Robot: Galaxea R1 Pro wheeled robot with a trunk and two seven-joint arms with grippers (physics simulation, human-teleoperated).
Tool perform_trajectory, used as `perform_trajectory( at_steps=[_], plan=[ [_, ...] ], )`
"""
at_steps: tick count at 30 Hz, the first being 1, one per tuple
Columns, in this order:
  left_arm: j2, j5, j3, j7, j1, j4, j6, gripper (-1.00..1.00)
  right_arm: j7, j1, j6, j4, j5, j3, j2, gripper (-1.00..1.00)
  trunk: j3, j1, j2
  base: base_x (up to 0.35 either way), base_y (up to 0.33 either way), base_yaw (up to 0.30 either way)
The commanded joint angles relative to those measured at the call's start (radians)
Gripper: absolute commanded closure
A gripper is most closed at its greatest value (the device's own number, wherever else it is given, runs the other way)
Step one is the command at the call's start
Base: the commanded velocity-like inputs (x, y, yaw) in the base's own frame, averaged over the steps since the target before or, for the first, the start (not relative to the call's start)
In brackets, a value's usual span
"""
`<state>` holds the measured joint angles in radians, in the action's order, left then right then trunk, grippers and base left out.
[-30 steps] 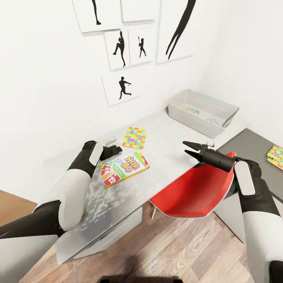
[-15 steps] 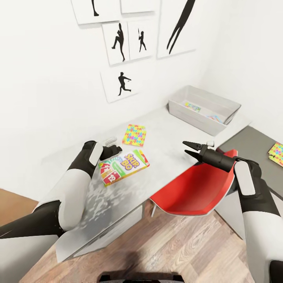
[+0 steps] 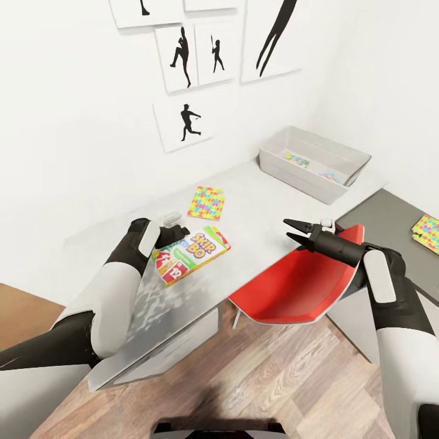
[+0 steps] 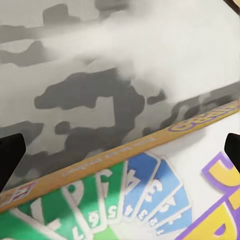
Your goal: Put all the toys in the child's room - the three board games (two on the bed and one on the table), the two jigsaw puzzles on the table, and the tennis ball on the table - inside the toy box on the table in the child's room.
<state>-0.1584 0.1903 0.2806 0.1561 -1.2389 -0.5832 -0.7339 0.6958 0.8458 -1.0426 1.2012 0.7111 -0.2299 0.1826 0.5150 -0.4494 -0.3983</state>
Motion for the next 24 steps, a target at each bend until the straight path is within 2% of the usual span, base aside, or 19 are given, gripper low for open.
perform_trajectory(
  at_steps=[1,7,12,24],
  plan=[
    [-0.001,0.011,0.005,0.008,-0.001,-0.001,-0.004,-1.00,0.007,0.001,-0.005,0.000,-0.005,-0.002,0.000,-1.00,0.002,-0.001,-0.002,-0.002,-0.001,0.000],
    [-0.001,0.011,0.004,0.008,-0.001,-0.001,-0.004,-1.00,0.007,0.001,-0.005,0.000,-0.006,-0.002,0.000,-1.00,0.002,-0.001,-0.002,-0.024,-0.026,0.000],
    [-0.001,0.010,0.003,0.007,-0.001,-0.001,-0.004,-1.00,0.007,0.001,-0.005,0.000,-0.007,-0.002,0.000,-1.00,0.002,-0.001,-0.002,-0.159,-0.151,0.000],
    [-0.001,0.009,0.000,0.004,-0.001,-0.001,-0.004,-1.00,0.007,0.001,-0.005,0.000,-0.007,-0.002,0.000,-1.00,0.002,-0.001,-0.002,-0.120,-0.047,0.000]
  ],
)
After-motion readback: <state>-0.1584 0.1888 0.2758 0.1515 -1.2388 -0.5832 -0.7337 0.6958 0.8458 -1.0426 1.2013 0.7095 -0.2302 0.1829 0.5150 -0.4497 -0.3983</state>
